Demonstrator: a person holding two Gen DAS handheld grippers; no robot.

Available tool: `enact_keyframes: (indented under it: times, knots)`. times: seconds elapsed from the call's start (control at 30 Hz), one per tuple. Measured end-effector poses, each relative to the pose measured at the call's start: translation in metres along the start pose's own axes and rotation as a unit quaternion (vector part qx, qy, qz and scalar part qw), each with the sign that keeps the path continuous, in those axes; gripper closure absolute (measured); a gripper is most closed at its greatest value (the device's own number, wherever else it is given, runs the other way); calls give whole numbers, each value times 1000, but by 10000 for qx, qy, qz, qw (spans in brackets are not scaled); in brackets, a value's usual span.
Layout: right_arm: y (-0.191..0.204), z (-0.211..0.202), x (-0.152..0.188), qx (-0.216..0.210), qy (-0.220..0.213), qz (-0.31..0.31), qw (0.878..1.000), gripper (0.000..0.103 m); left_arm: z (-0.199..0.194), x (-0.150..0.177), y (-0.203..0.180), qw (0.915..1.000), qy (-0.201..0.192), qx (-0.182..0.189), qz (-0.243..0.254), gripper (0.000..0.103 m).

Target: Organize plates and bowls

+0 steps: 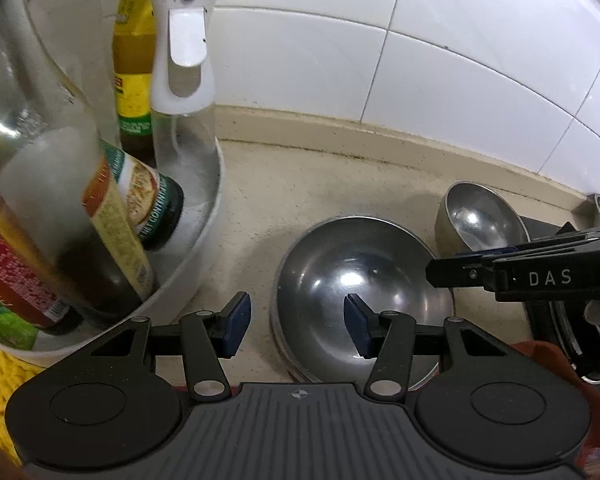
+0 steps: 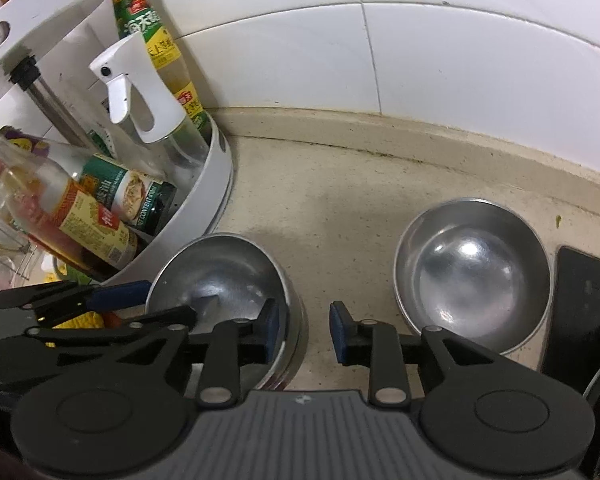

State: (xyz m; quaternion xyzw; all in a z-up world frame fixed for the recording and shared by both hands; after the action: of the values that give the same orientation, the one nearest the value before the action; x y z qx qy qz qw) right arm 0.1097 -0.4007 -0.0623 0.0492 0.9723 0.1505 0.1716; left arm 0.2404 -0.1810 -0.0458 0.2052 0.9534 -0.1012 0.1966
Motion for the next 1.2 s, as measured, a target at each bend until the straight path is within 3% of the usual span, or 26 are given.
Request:
enact_keyframes:
  times: [0.27,0.5,1.2]
  knots:
    - [3,-11,17,-178,-101,60,9998,79,-15,15,-8,9987,-329,-267,297,34]
    - [-13,-28,29,-17,-278,263,9993,79,-28,11,-25,9966,-509,-255,588,29]
    - [-56,-58,50,100,-651,883,9939,73,-27,-10,-79,9862,-647,-403,1467,13]
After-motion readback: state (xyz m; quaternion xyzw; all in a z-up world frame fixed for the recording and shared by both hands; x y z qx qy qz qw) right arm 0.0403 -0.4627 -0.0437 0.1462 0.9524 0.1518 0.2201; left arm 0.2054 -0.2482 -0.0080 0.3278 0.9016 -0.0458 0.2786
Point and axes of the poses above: each gripper's, at about its wrist camera, not at the fingertips, and z roughly the way its jaws point, y to its left, x to its underside, the point moved 5 cm from there along z, roughly the way its jaws point, and after that the axes turned 12 degrees about y, right-handed, at the moved point
